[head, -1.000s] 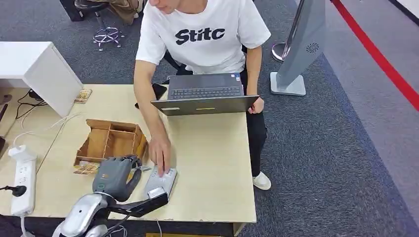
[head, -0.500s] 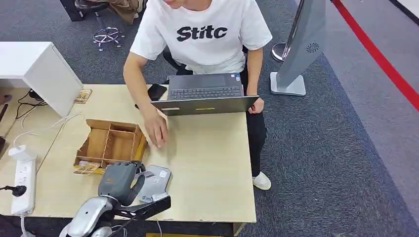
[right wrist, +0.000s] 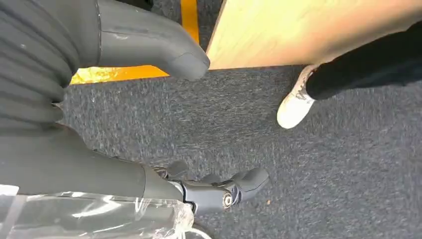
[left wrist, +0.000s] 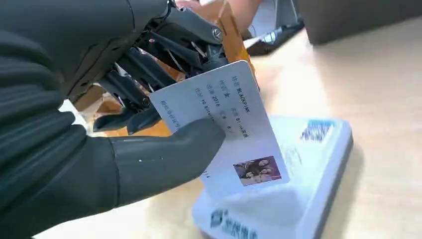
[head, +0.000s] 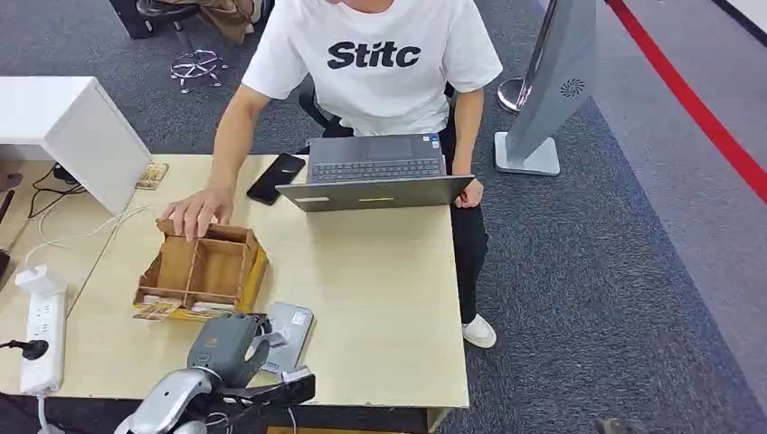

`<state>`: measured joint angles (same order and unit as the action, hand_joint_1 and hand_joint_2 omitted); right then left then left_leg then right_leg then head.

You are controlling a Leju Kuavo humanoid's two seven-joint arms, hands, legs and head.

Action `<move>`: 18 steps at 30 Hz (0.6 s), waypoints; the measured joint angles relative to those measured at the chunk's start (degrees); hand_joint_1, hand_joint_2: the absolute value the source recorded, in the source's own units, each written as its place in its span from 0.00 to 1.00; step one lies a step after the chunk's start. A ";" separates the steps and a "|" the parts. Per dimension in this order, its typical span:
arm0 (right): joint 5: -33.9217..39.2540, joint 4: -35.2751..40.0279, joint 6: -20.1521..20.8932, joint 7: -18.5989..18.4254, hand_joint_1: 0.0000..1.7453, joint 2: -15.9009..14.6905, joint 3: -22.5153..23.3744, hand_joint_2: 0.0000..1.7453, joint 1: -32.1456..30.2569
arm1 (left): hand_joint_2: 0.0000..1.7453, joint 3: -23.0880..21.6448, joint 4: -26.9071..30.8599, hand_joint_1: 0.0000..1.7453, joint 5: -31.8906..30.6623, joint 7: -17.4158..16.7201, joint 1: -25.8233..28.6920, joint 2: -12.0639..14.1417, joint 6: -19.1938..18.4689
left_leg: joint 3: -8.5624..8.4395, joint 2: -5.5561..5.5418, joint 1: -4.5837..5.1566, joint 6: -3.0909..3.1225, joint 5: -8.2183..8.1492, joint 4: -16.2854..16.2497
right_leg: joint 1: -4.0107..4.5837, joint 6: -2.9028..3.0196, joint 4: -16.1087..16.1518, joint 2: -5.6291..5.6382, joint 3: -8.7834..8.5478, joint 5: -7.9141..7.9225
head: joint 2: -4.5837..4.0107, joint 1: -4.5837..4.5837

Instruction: Pass the card to the sensor for recognition and then transmit it.

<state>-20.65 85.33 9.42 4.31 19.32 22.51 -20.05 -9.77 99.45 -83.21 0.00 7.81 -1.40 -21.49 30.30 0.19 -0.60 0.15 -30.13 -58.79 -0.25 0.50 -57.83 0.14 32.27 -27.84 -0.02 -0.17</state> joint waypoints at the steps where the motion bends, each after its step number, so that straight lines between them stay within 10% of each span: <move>1: -0.18 -0.28 0.24 0.02 0.00 0.02 0.28 1.00 0.27 | 1.00 0.00 -0.17 1.00 0.07 0.00 0.08 0.02 -0.02 | 0.00 -0.02 0.00 0.00 0.00 0.00 | 0.00 0.00 0.00 -0.03 -0.01 0.00 | 0.00 -0.04; 18: 1.53 -1.33 -1.12 0.13 0.00 0.00 0.89 1.00 0.51 | 1.00 0.02 0.81 1.00 -1.11 -0.11 -1.81 -0.04 3.61 | 0.00 -0.06 0.00 0.04 0.04 0.00 | 0.00 0.00 0.00 -0.09 -0.01 0.00 | 0.00 0.00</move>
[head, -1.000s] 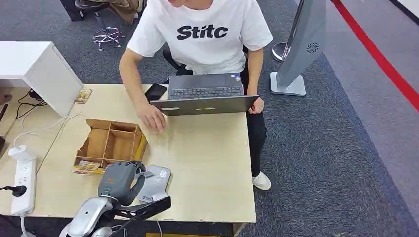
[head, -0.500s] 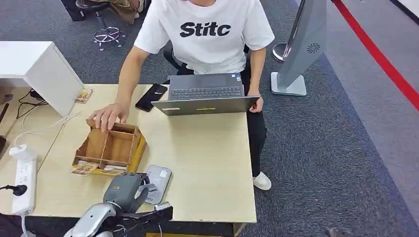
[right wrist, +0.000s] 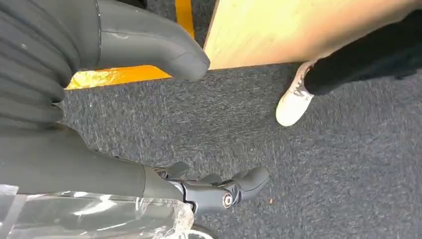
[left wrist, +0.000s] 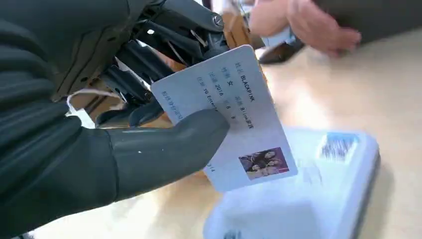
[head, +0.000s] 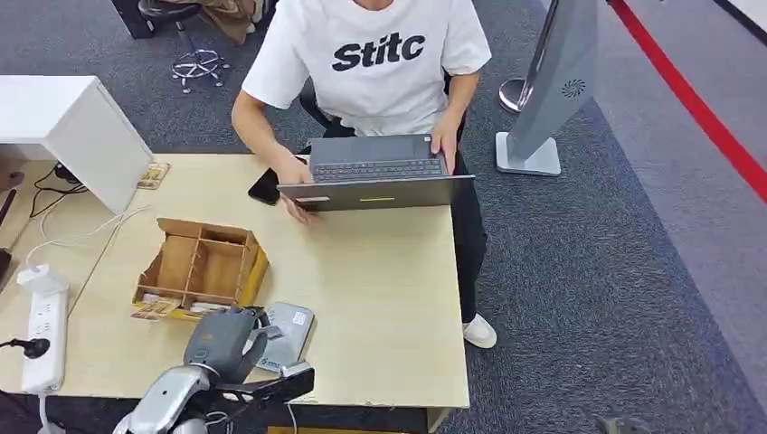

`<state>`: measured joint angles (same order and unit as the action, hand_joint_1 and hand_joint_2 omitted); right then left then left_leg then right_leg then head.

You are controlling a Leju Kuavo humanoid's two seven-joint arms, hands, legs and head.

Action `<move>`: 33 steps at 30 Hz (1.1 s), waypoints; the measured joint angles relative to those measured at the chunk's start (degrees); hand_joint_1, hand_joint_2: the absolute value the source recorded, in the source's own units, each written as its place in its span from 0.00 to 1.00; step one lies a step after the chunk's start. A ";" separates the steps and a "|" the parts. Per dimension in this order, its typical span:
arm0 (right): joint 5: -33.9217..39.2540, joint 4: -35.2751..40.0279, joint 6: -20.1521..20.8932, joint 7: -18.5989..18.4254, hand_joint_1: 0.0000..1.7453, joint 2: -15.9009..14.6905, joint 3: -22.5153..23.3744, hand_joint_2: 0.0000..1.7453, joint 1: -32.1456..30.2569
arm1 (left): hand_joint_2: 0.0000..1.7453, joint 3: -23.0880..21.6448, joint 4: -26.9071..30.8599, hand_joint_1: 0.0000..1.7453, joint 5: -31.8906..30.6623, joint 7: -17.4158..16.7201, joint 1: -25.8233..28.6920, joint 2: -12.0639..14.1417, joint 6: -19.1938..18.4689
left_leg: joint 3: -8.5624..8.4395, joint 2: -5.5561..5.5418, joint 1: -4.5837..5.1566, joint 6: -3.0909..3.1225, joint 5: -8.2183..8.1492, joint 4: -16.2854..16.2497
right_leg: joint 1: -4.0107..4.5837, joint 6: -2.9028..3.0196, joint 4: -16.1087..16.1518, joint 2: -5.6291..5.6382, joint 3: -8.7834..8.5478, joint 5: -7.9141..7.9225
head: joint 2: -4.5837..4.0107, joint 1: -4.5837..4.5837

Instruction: Pass the card to the sensor for recognition and then transmit it.

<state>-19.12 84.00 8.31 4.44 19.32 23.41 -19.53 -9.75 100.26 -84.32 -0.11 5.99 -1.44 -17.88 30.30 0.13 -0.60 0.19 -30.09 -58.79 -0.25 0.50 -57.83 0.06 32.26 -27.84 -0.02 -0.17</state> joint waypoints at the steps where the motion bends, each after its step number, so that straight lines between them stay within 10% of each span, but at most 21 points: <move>1: 0.37 0.00 -0.33 -0.02 0.00 0.00 0.00 1.00 -0.19 | 1.00 0.00 0.52 1.00 0.00 0.00 -0.71 -0.02 0.37 | 0.00 -0.01 0.00 0.00 0.00 0.00 | 0.00 0.00 0.00 0.00 0.00 0.00 | 0.00 0.02; 33: 3.04 1.42 -1.66 -0.44 0.00 0.00 0.85 1.00 -2.42 | 1.00 9.83 9.59 1.00 -1.92 -2.60 -11.79 2.95 2.08 | 0.00 0.02 0.00 0.00 0.00 0.00 | 0.00 0.01 -0.01 0.03 0.01 0.02 | 0.00 0.00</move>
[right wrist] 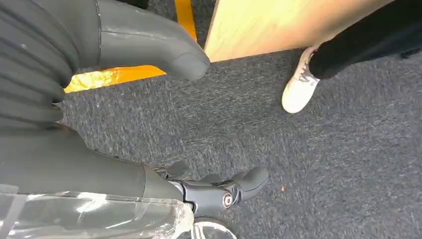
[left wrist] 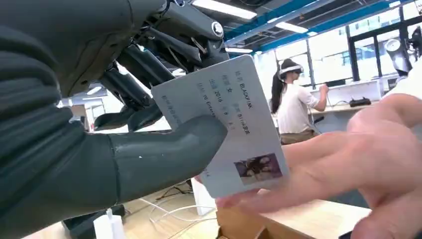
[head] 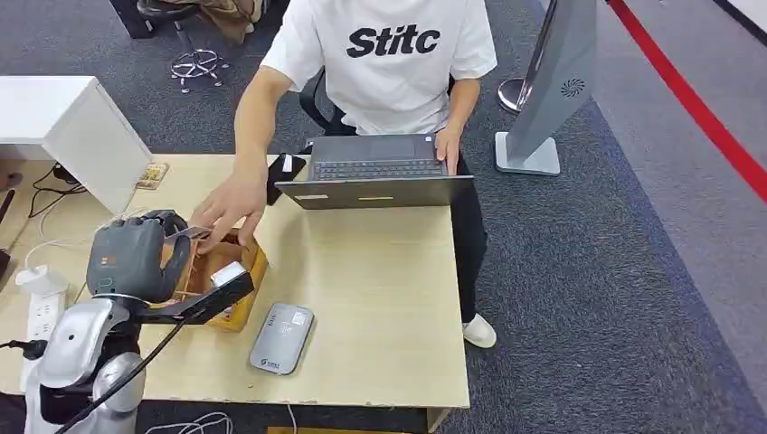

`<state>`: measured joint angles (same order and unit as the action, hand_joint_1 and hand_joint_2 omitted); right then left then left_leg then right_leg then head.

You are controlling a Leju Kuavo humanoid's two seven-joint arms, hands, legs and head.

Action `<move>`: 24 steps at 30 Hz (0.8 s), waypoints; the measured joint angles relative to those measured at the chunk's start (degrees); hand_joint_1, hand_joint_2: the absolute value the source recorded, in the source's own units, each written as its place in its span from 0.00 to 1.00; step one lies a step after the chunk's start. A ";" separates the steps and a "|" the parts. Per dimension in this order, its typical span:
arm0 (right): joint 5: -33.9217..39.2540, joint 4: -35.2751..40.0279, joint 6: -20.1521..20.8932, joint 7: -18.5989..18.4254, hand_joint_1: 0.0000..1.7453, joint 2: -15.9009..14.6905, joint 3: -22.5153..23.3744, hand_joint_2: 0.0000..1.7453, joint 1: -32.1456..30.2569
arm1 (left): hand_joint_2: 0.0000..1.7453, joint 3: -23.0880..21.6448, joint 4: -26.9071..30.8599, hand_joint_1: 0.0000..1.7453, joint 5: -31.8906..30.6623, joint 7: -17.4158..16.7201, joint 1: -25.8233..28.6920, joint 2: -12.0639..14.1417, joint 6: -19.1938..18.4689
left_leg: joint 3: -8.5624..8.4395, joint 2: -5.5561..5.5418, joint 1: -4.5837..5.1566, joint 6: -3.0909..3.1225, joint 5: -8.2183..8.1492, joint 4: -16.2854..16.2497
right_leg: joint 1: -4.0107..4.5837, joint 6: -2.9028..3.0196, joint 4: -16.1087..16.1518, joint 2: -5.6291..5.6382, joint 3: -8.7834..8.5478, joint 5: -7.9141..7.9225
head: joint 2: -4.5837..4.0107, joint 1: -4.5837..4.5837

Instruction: Pass the card to the sensor for recognition and then transmit it.

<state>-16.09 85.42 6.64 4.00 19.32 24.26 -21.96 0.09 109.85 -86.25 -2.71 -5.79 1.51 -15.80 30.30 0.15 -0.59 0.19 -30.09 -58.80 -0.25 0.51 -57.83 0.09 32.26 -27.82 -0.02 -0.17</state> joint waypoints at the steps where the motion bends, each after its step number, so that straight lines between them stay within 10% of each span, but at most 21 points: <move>1: 0.09 0.04 0.02 0.00 0.00 0.00 0.02 1.00 0.01 | 1.00 0.05 0.00 1.00 -0.11 0.24 0.00 0.09 0.04 | 0.00 0.00 0.00 0.00 0.00 0.00 | 0.00 0.00 0.00 0.00 0.00 0.00 | 0.00 -0.02; 8: 0.13 0.15 0.05 0.00 0.00 0.00 0.07 1.00 -0.06 | 1.00 0.18 -0.26 1.00 -0.30 0.59 0.00 0.37 0.07 | 0.00 0.06 0.00 0.00 0.00 0.00 | 0.00 0.00 0.00 0.10 0.02 0.00 | 0.00 0.00; 9: 0.20 0.20 0.04 0.00 0.00 0.00 0.07 1.00 -0.06 | 1.00 0.18 -0.26 0.15 -0.39 0.64 0.00 0.37 0.15 | 0.00 0.07 0.00 0.00 -0.01 0.00 | 0.00 0.00 0.00 0.10 0.03 0.00 | 0.00 -0.02; 10: 0.26 0.22 0.02 0.00 0.00 0.00 0.09 1.00 -0.06 | 1.00 0.18 -0.26 0.00 -0.42 0.68 -0.02 0.37 0.28 | 0.00 0.06 0.00 0.00 -0.01 0.00 | 0.00 0.00 0.00 0.10 0.03 0.00 | 0.00 0.00; 24: 0.77 0.61 -0.39 0.37 0.00 0.00 0.57 1.00 -0.47 | 1.00 -0.68 2.78 0.00 8.31 6.47 4.30 2.45 0.90 | 0.01 0.08 0.00 0.00 -0.01 0.00 | 0.00 0.00 0.00 0.10 0.04 -0.01 | 0.00 0.00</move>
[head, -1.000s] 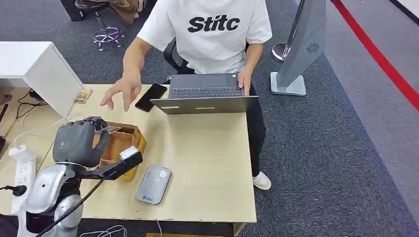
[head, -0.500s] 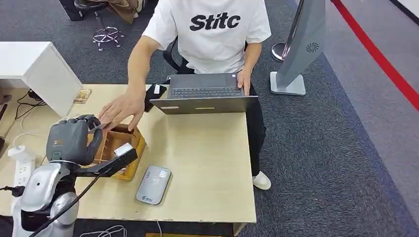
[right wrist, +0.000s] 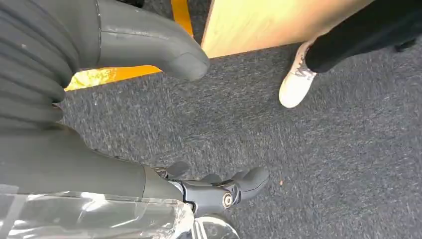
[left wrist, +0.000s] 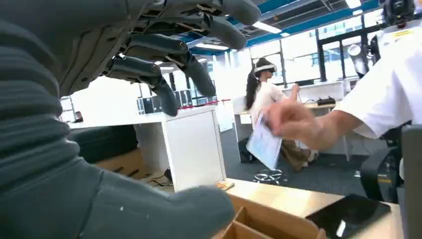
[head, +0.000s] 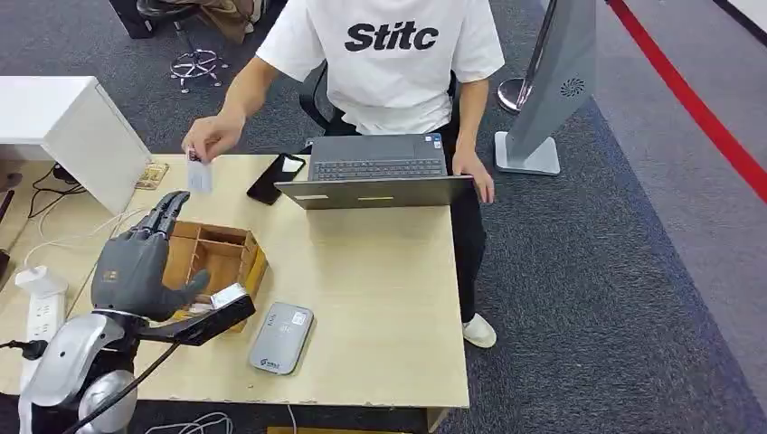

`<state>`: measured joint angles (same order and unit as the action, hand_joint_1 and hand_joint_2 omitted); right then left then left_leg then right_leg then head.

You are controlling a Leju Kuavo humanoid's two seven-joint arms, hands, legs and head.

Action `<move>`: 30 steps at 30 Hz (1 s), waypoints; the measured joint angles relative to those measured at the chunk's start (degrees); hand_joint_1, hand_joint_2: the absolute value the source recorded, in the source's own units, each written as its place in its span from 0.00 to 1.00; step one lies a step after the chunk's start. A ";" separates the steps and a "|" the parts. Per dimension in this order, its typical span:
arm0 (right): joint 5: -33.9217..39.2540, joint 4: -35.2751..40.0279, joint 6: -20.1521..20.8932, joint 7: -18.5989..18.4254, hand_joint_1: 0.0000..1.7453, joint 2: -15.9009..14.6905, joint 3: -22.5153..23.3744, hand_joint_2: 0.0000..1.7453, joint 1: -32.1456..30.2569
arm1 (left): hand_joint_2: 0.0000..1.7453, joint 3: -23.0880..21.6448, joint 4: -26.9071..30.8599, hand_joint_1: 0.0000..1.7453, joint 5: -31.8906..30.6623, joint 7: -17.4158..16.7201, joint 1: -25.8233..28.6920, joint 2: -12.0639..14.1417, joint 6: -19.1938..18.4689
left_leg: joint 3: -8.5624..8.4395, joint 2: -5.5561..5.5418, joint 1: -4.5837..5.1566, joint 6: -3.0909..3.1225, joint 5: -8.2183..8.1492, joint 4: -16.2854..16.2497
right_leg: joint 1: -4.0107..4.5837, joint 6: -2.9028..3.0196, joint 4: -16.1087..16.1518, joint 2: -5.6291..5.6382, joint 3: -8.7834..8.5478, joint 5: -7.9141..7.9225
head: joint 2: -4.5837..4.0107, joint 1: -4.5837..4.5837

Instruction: Pass the card to the sensor for recognition and then transmit it.

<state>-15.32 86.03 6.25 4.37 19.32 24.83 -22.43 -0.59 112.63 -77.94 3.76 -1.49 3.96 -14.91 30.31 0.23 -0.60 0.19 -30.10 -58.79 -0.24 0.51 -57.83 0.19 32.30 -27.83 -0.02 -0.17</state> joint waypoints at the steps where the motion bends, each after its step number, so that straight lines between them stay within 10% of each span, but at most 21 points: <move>1: 0.02 0.00 0.02 0.11 0.00 0.00 0.04 1.00 0.01 | 1.00 -0.13 0.39 0.00 0.46 0.31 0.59 0.33 0.04 | 0.00 0.00 0.00 0.00 0.00 0.00 | 0.00 0.00 0.00 0.01 0.00 0.00 | 0.00 0.02; 3: 0.09 0.00 0.02 0.39 0.00 0.00 0.13 1.00 -0.01 | 1.00 -1.02 1.31 0.00 1.58 0.98 1.89 1.69 0.07 | 0.01 0.01 0.00 0.00 0.00 0.00 | 0.00 0.00 0.00 0.01 0.00 0.00 | 0.00 0.02; 4: 0.11 0.00 0.04 0.55 0.00 0.00 0.24 1.00 -0.01 | 0.00 -1.66 2.03 0.00 2.06 1.40 2.85 2.49 0.13 | 0.00 0.01 0.00 0.00 0.00 0.01 | 0.00 0.00 0.00 0.02 -0.01 0.00 | 0.00 0.00; 6: 0.07 0.00 0.31 0.96 0.00 0.00 0.74 1.00 0.02 | 0.00 -2.86 2.79 0.00 2.51 1.92 4.78 4.09 0.13 | 0.02 0.01 0.00 0.00 0.00 0.01 | 0.00 0.00 0.00 0.01 0.00 -0.01 | 0.00 0.00; 7: -0.24 -0.02 0.48 1.22 0.00 0.00 1.05 1.00 0.08 | 1.00 -3.67 3.08 0.00 2.53 2.05 6.02 5.40 0.13 | 0.02 0.01 0.00 0.00 -0.01 0.02 | 0.00 0.00 0.00 0.02 -0.01 -0.01 | 0.00 0.04; 18: -4.39 -1.31 3.50 2.67 0.00 0.00 3.80 1.00 2.65 | 1.00 -9.79 0.70 0.00 0.68 -2.34 16.97 17.88 0.81 | 0.03 0.06 -0.01 -0.02 -0.01 0.03 | 0.02 -0.02 0.00 0.02 0.02 -0.02 | 0.00 0.00; 30: -3.08 -1.75 2.58 2.62 0.00 0.02 3.65 1.00 2.95 | 1.00 -9.79 -4.09 0.00 -5.58 -2.97 14.99 18.36 5.47 | 0.02 -0.05 -0.01 -0.01 0.00 0.02 | 0.01 -0.01 0.00 -0.09 -0.01 -0.01 | 0.00 0.02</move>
<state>-18.41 84.28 8.83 6.99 19.34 28.48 -19.48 -10.38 108.54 -83.52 0.79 13.50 22.32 -9.44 30.33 0.18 -0.60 0.18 -30.10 -58.78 -0.23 0.50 -57.83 0.11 32.29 -27.83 -0.02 -0.15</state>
